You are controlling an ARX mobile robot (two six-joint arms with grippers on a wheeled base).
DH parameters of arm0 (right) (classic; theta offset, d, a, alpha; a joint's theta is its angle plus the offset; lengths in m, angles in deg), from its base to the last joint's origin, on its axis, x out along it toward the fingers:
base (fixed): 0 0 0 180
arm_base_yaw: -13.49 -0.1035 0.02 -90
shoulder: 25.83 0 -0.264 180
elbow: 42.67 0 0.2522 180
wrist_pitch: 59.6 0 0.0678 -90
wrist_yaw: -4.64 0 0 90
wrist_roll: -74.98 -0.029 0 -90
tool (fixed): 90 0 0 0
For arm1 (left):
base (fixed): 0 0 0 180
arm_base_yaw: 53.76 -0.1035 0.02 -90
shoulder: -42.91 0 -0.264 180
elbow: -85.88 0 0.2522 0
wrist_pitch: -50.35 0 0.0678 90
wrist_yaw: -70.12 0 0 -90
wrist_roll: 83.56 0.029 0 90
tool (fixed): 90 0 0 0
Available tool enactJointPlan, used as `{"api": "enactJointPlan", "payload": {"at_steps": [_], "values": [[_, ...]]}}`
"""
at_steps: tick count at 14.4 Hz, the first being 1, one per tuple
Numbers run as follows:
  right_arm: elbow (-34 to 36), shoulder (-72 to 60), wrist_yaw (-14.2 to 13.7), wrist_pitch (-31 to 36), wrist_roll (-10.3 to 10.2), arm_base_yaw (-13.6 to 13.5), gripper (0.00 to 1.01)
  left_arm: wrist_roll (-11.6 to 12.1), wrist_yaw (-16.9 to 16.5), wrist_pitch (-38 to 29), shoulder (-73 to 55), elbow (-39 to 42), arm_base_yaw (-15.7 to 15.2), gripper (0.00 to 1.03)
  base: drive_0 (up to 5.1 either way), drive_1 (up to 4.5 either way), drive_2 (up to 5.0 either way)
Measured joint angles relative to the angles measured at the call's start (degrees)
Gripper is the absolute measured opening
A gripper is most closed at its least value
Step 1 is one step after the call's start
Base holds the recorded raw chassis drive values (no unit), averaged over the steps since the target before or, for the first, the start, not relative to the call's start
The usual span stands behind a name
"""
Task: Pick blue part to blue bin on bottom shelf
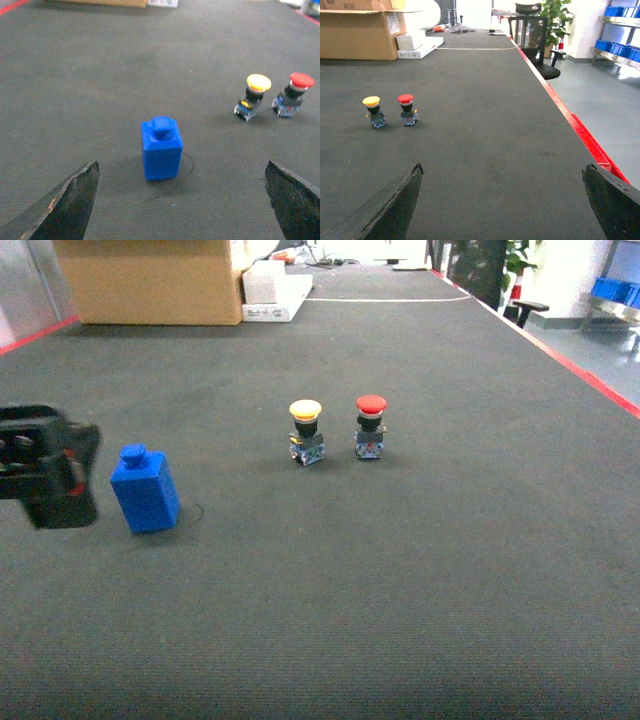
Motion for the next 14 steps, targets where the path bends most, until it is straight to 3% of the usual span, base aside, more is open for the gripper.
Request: {"api": "enactJointPlan", "payload": {"at_steps": [2, 6, 14], "values": [[0.0, 0.0, 0.0, 0.0, 0.0, 0.0, 0.98, 1.2, 0.4, -0.2, -12.1, -6.1, 0.5, 0.98, 0.0, 0.00, 0.0], [0.0, 0.0, 0.0, 0.0, 0.0, 0.0, 0.98, 1.0, 1.3, -1.9, -25.9, -15.2, -0.5, 0.98, 0.0, 0.00, 0.0], [0.0, 0.0, 0.0, 0.0, 0.0, 0.0, 0.98, 1.2, 3.6, -0.7, -39.3, -27.7, -2.4, 0.98, 0.0, 0.00, 0.0]]}}
